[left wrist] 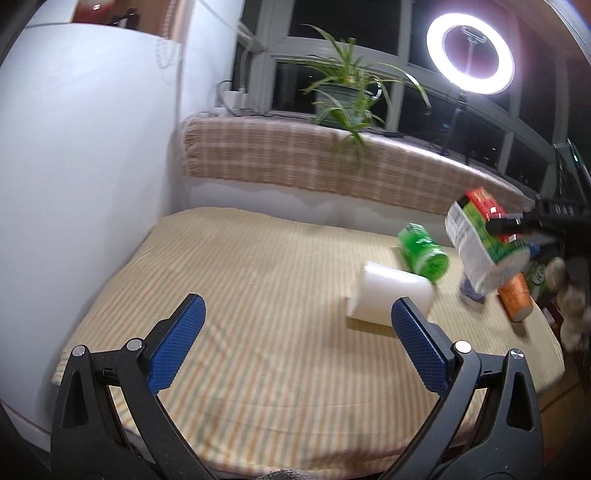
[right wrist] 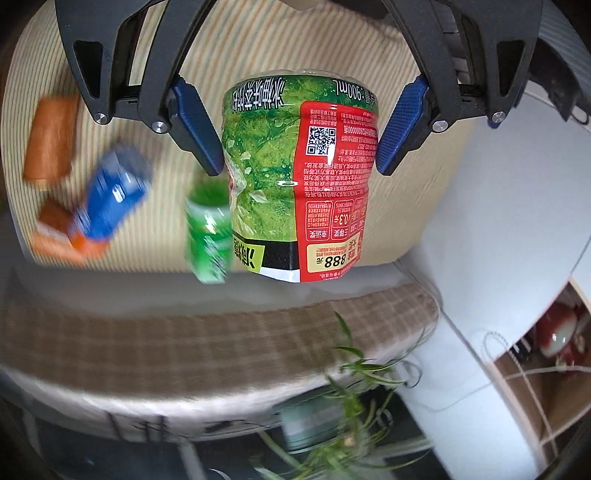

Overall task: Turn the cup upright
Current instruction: 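Lift the red-labelled cut bottle off the table with the right gripper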

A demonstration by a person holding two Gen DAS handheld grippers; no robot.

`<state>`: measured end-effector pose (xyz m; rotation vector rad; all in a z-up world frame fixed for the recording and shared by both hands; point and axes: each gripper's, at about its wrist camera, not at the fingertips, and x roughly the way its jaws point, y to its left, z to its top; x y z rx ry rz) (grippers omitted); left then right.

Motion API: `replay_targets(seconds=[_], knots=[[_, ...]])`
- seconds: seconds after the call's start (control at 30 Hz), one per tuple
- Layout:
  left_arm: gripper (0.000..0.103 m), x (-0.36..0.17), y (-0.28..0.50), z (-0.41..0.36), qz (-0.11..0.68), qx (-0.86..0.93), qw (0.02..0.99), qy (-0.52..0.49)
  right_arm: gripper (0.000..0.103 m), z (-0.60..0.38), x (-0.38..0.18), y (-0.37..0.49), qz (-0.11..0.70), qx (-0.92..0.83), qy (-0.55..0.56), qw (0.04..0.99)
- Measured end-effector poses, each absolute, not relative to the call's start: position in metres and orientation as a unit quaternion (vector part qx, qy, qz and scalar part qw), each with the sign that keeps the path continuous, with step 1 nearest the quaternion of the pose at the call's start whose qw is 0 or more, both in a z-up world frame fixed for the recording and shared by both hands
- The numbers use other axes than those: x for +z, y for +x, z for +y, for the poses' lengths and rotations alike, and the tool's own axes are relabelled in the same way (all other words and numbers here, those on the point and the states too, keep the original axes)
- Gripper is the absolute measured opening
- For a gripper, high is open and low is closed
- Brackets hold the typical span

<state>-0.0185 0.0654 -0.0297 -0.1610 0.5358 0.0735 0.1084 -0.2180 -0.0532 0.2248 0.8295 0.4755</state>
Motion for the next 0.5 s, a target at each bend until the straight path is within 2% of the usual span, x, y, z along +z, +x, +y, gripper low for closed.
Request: replay_targets(seconds=[0.5], knots=[[0.102, -0.032, -0.008, 0.001, 0.28, -0.043, 0.957, -0.065, 0.084, -0.259, -0.145, 0.083, 0.471, 0.189, 0.2, 0.838]])
